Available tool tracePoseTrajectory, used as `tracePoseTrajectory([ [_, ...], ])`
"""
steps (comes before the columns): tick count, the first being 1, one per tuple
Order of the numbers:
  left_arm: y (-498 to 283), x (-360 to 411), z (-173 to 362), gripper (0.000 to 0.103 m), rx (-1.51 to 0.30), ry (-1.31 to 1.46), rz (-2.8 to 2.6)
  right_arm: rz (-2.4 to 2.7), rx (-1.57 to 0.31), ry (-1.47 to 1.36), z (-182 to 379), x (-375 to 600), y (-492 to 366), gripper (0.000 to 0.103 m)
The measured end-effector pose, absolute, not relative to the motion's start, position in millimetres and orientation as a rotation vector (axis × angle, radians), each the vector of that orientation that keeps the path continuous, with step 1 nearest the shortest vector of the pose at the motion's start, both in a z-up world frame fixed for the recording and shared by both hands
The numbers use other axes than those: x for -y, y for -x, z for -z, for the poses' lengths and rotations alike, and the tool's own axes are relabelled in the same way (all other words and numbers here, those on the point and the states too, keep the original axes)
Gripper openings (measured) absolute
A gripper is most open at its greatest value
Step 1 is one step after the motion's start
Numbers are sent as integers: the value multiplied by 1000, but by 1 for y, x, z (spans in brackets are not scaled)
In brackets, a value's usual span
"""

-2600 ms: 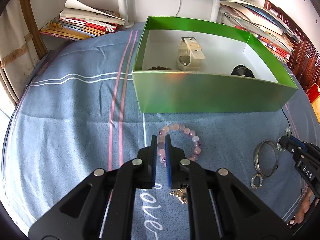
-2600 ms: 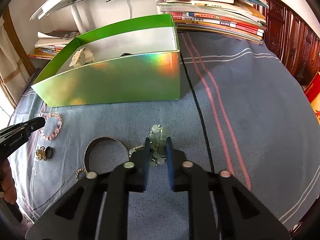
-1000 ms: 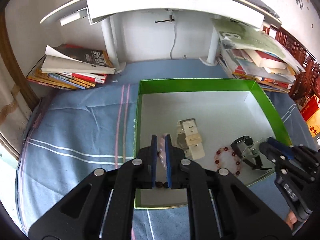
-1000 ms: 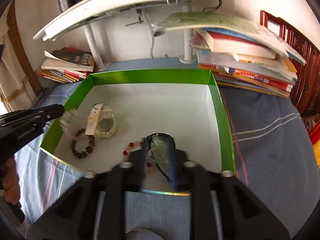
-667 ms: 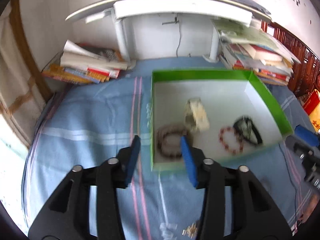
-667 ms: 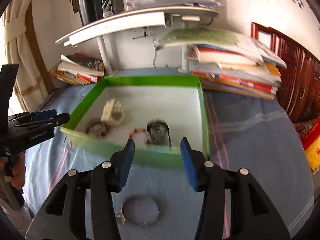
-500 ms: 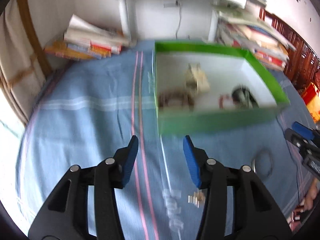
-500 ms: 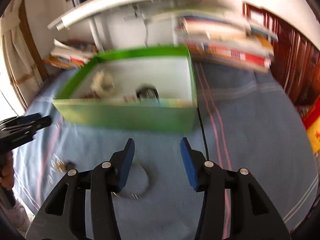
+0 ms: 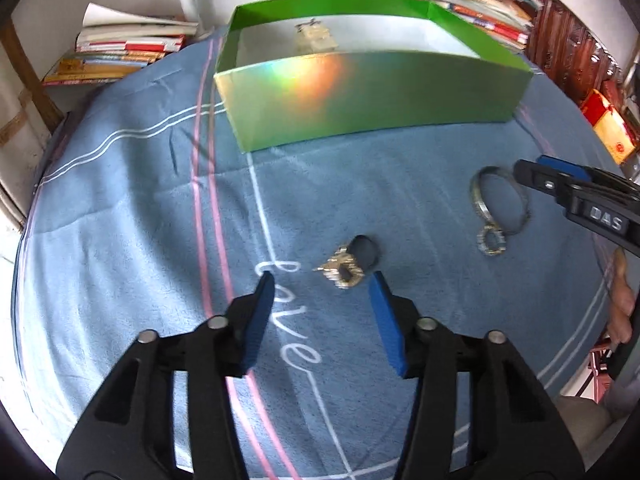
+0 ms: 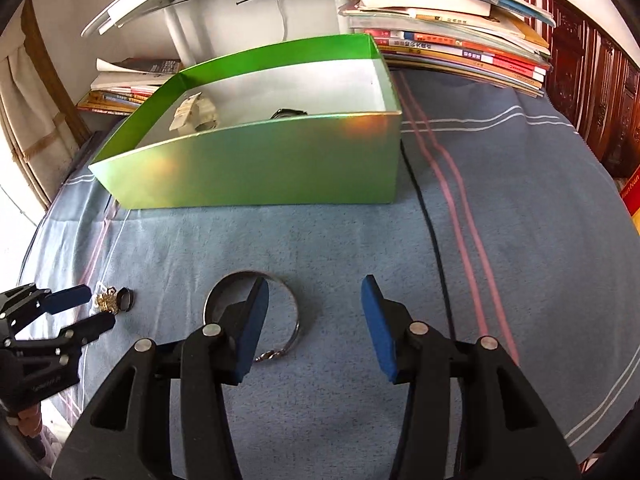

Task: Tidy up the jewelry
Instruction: 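Move the left gripper to the gold charm while the right moves to the silver bangle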

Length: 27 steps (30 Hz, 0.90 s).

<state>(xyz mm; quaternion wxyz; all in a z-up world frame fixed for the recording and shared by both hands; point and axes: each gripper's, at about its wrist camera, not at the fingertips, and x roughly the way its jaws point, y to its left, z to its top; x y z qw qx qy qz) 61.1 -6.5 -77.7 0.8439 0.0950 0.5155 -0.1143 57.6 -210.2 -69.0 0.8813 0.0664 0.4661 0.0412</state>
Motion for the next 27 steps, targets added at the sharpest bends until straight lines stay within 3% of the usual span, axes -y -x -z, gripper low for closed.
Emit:
tracePoseTrajectory([
  [17,-87,-18,82,48,-1071,-133,138,-86,-983,-81,79,198,-61,48],
  [18,-86,-18,83,48,-1073,-123,140,-82,-980,-75,79,196,-62,46],
  [20,-84,-20,83,44,-1072,-109,142,-79,-973,-71,79,194,-62,32],
  [22,-84,-17,83,41,-1069,-109,144,-70,-969,-63,79,193,-64,14],
  [27,-84,-11,84,41,-1062,-113,147,-19,-966,-105,80,206,-65,4],
])
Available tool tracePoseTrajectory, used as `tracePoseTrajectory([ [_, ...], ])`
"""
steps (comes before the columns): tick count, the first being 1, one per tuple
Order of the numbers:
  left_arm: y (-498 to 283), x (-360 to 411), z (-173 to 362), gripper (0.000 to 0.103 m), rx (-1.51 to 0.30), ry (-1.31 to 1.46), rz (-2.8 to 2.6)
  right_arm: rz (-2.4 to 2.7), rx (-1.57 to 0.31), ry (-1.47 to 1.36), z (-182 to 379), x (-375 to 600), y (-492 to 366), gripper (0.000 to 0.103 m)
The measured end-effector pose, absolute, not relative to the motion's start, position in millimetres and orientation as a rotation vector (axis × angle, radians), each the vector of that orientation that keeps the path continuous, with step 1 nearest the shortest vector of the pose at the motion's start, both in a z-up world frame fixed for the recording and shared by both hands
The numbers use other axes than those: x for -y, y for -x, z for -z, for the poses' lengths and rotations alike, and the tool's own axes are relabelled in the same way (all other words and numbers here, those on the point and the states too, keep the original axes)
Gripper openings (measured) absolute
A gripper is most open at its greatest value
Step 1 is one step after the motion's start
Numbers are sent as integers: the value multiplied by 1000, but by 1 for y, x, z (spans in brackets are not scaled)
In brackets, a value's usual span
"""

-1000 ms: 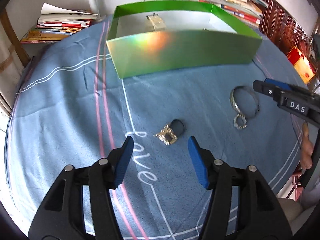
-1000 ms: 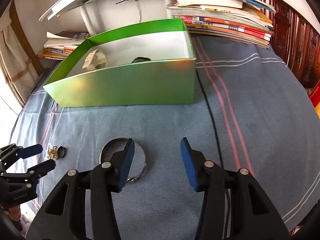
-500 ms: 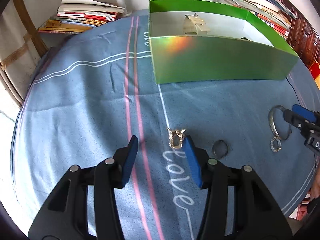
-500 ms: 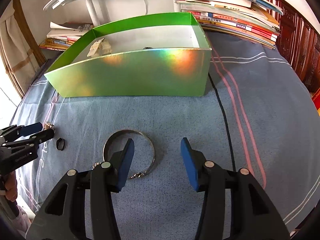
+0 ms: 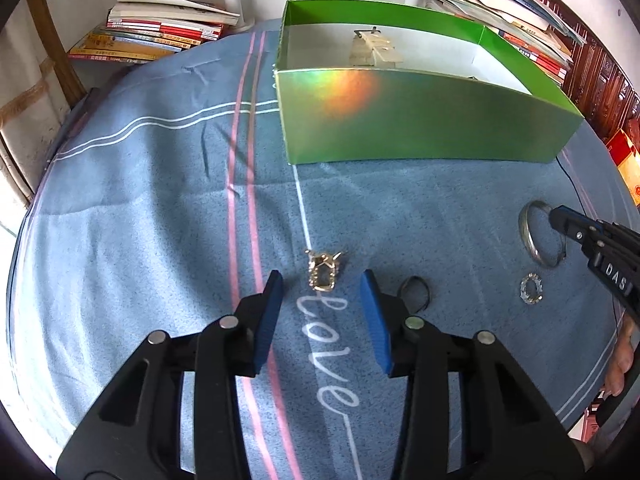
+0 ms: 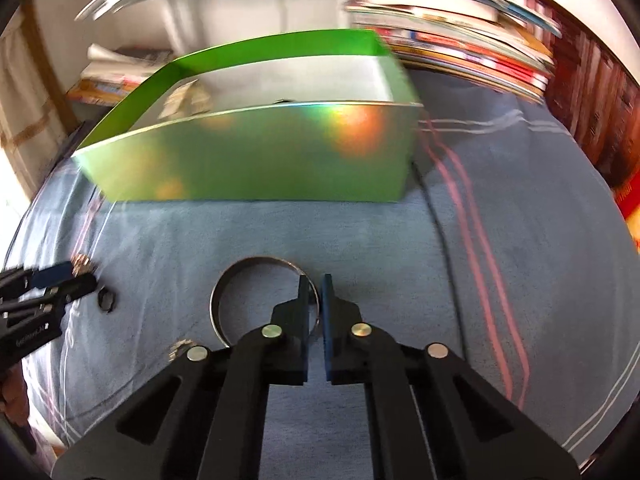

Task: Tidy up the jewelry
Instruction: 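Move the left gripper to the gold charm while the right moves to the silver bangle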

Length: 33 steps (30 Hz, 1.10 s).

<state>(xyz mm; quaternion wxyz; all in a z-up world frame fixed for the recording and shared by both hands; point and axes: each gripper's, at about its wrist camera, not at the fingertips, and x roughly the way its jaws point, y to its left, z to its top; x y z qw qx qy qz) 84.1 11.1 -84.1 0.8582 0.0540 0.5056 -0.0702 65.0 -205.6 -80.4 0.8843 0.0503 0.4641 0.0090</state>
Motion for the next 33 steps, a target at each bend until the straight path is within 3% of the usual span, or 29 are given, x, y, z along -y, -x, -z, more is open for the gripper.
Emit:
tracePoseTrajectory([
  [5,-86,-9,85,41,-1058,-110,154,62,-960,-124,81,225,-64,4],
  [8,-86,-7,84,41,-1057,-110,155,66,-945,-149,78,229,-60,10],
  [12,-86,-7,85,42,-1057,-109,157,35,-916,-116,72,219,-62,39],
  [17,-85,-7,85,43,-1055,-105,160,13,-944,-47,79,206,-77,38],
  [19,-85,-9,85,43,-1055,-98,160,14,-950,-37,81,203,-80,23],
  [21,-85,-10,85,42,-1054,-95,162,9,-957,-39,83,202,-81,16],
  [24,-86,-12,85,33,-1047,-93,150,5,-960,-48,82,203,-78,11],
  [26,-87,-15,85,18,-1041,-82,142,5,-961,-56,82,204,-75,11],
  [33,-88,-18,84,14,-1037,-67,123,8,-985,-91,81,207,-65,11],
])
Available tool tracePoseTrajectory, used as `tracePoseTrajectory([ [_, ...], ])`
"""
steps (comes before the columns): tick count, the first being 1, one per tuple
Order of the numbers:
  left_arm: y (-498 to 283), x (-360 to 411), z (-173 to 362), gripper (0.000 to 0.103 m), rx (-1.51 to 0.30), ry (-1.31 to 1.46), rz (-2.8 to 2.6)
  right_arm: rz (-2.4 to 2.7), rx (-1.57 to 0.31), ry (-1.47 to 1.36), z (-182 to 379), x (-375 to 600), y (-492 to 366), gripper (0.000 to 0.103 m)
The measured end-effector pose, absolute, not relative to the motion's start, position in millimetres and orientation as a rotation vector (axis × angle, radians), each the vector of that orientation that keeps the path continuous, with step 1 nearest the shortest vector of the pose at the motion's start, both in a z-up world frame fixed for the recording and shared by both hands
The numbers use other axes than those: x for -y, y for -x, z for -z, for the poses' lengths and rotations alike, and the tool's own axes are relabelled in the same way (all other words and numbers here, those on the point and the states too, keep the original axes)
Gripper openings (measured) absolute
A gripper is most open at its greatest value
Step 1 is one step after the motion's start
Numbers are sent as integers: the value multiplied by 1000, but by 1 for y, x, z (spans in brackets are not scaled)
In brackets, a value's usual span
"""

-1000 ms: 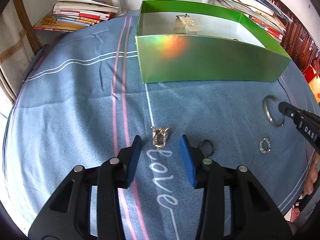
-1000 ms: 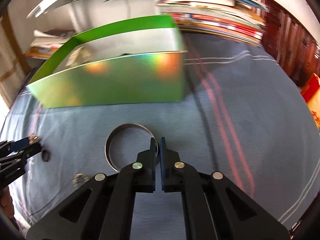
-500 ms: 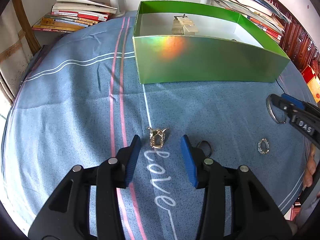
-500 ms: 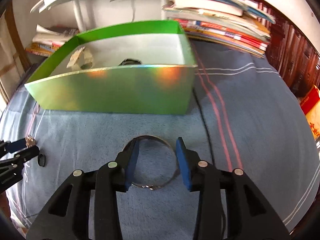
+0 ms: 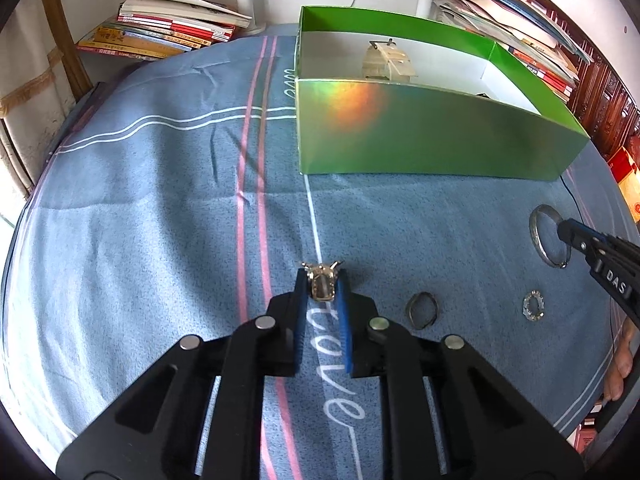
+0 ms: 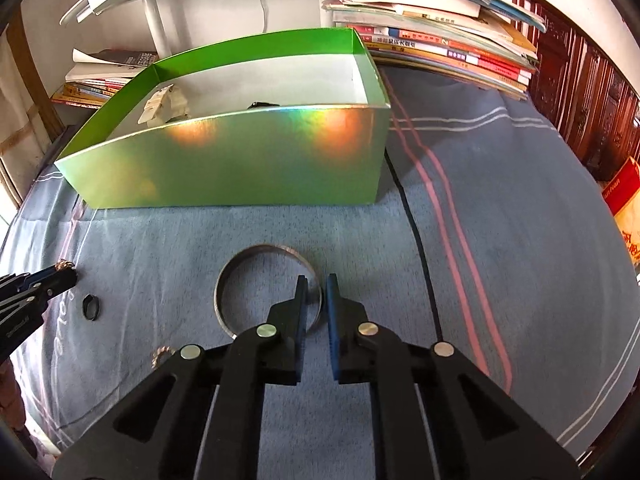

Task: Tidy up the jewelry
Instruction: 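Move the left gripper to the gold charm while the right moves to the silver bangle, then grasp the gold charm with the left gripper while the right grasps the silver bangle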

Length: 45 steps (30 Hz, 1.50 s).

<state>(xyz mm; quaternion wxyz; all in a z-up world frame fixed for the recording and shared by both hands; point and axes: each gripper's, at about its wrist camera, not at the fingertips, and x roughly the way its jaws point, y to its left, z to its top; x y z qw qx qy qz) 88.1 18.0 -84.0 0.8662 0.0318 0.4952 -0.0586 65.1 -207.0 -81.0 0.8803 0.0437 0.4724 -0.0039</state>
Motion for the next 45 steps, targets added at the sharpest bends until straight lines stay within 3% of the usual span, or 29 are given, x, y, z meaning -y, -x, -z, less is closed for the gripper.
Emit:
tracePoseTrajectory([
  [6,-89,-17,84,14,-1035,-71,116,-95,-993,-119,71,196,-52,12],
  [10,-89,-15,84,14,-1031,-77,109,-44,-958,-107,68,201,-58,29],
  [24,-85,-5,85,20,-987,-113,58,-43,-974,-17,82,185,-80,29],
  [30,-84,-8,85,29,-983,-113,48,-32,-969,-8,82,181,-81,29],
  [45,-84,-7,85,25,-983,-112,69,-32,-964,2,81,177,-82,29],
])
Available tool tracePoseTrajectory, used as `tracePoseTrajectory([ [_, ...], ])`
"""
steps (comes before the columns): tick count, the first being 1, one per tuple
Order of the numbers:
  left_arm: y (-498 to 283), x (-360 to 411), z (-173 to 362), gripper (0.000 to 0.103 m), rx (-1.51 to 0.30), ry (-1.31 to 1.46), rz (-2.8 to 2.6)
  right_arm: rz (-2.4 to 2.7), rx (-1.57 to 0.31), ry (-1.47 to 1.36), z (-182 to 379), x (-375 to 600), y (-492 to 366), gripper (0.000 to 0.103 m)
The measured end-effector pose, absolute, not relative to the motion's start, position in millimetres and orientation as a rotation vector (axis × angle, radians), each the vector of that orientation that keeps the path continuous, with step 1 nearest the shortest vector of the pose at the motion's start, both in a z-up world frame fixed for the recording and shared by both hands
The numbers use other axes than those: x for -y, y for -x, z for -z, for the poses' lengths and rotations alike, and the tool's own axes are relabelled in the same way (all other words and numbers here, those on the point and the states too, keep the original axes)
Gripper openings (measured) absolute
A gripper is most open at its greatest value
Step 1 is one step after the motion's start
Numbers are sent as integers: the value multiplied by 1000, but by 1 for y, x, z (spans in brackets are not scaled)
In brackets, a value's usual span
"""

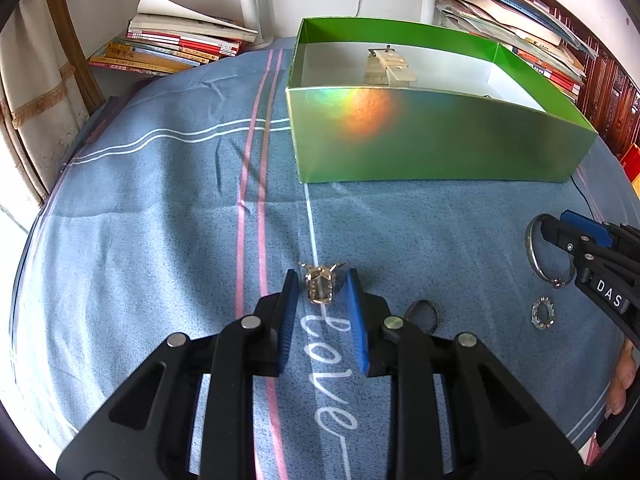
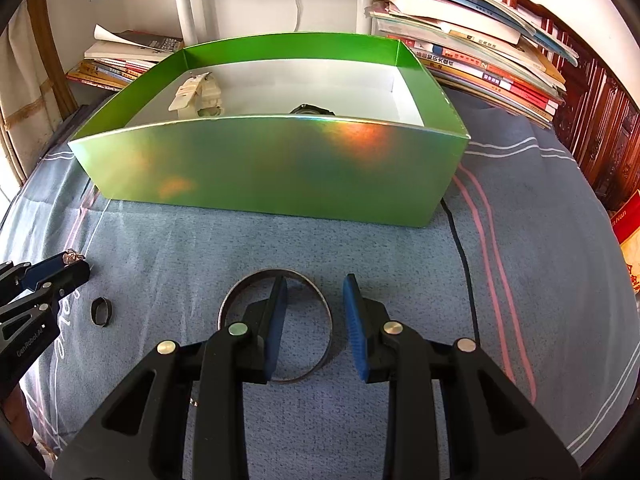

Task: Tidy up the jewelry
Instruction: 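Grasp the gold charm with the left gripper while the right grasps the silver bangle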

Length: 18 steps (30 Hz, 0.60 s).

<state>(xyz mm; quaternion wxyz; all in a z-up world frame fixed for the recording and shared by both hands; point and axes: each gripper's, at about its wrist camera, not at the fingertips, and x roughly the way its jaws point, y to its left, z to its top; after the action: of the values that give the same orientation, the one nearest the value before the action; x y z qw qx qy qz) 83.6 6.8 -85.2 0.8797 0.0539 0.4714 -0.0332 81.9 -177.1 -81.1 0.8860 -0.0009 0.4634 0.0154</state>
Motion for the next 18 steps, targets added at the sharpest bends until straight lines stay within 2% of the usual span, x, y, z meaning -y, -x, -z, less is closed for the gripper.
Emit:
tracePoseTrajectory([
  [11,-84,-9,85,24,-988,-108,74,-39,-961,-6,82,176,-83,29],
  [14,-85,-8,85,17,-992,-100,93,-54,-962,-7,81,175,-82,19],
  [18,-84,-6,86,14,-991,-107,100,-77,-965,-27,81,174,-81,4],
])
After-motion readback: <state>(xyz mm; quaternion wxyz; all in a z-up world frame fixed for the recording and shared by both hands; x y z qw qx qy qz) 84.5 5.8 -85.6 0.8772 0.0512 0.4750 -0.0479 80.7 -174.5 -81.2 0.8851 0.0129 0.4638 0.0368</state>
